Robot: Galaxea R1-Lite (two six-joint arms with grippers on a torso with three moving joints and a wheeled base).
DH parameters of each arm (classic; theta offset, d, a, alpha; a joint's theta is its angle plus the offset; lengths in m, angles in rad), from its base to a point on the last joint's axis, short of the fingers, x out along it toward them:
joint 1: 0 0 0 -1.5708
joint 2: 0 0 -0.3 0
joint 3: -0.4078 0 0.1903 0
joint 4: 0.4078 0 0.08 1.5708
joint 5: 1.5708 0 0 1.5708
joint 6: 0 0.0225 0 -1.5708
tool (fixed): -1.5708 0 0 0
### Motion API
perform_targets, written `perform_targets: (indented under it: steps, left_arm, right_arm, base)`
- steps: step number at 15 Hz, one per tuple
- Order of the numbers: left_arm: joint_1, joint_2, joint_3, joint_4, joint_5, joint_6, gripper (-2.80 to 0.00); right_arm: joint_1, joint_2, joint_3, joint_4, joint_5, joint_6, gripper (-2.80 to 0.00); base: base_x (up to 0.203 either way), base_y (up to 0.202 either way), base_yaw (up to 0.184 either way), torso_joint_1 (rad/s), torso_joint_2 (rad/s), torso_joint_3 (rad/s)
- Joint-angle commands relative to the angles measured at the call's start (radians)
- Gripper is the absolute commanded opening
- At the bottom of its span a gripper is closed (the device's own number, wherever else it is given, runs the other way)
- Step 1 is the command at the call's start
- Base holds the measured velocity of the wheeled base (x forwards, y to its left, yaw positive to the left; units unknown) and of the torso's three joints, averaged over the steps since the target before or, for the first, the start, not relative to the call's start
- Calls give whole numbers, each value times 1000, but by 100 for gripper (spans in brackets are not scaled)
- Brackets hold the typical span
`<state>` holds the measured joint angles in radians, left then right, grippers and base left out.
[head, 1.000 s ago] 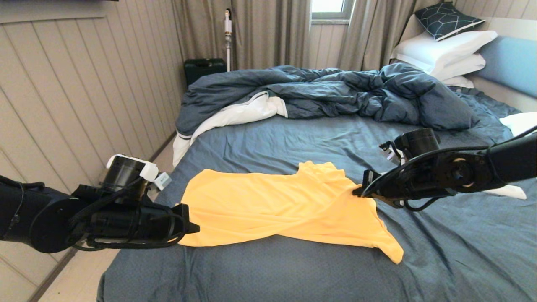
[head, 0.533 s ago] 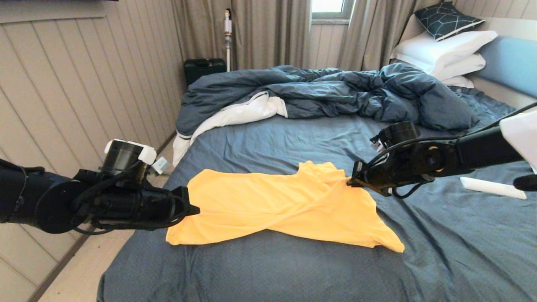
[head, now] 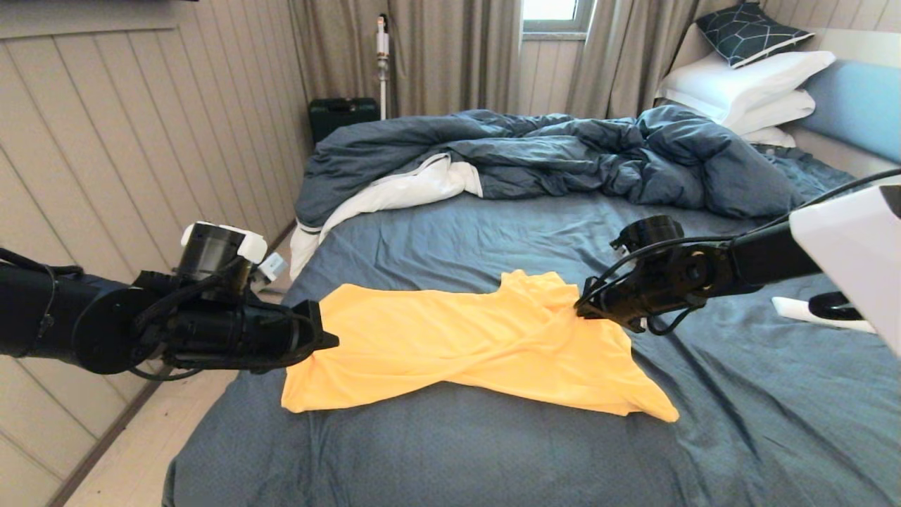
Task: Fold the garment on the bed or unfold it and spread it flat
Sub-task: Fold the yellow T-shirt
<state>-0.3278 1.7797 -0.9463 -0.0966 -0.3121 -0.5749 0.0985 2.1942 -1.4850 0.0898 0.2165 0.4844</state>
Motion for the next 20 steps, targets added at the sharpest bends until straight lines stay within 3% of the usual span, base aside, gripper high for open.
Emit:
perform_targets:
  steps: [1, 2, 7, 11, 12, 17, 20]
  left_arm:
    - [6, 14, -11, 0, -2, -3, -280]
    - [6, 14, -11, 3, -2, -3, -280]
    - [6, 4, -8, 15, -2, -3, -280]
    - [4, -9, 1, 18, -3, -3, -280]
    - [4, -14, 3, 28, -4, -3, -280]
    - [4, -38, 23, 41, -4, -2, -280]
    - [3, -36, 29, 40, -5, -3, -280]
  right_arm:
    - [3, 18, -6, 1, -24, -4, -280]
    - [3, 18, -1, 1, -32, -10, 0]
    - [-1, -59, 63, 3, -24, -22, 0]
    - [5, -231, 177, 1, 9, -23, 0]
    - [13, -276, 209, 1, 15, -24, -280]
    - [111, -423, 388, 3, 18, -104, -280]
    - [137, -384, 392, 31, 15, -128, -280]
  base:
    - [0, 0, 0, 0, 0, 0]
    - [0, 0, 0, 0, 0, 0]
    - [0, 0, 0, 0, 0, 0]
    - [0, 0, 0, 0, 0, 0]
    - [0, 0, 0, 0, 0, 0]
    - [0, 0, 0, 0, 0, 0]
    - [0, 0, 0, 0, 0, 0]
